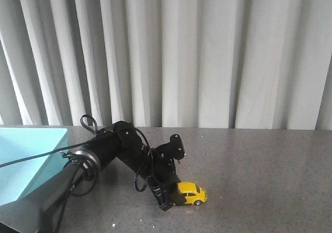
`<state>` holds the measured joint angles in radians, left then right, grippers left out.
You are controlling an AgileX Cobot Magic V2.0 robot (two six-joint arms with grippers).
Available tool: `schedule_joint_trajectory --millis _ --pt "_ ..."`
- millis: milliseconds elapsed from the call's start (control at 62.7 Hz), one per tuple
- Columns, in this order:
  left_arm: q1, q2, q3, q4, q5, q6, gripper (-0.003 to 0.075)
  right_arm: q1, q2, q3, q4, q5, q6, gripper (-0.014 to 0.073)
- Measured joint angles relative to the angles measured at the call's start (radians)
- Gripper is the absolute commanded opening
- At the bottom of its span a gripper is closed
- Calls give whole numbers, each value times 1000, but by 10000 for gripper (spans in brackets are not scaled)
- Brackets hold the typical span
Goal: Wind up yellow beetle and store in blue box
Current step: 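Close the left gripper on the yellow car, then lift the car with the left gripper and carry it over the blue box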
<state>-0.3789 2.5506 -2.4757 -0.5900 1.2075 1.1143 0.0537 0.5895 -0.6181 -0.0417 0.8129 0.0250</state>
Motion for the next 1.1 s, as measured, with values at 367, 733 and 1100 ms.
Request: schedule_joint_trajectory --millis 367,733,1100 --pt "0 -91 0 89 33 -101 267 0 0 0 0 1 0 565" --pt "0 -258 0 489 51 -423 265 0 0 0 0 3 0 565" --pt "106 -395 0 740 64 -763 265 0 0 0 0 3 0 565"
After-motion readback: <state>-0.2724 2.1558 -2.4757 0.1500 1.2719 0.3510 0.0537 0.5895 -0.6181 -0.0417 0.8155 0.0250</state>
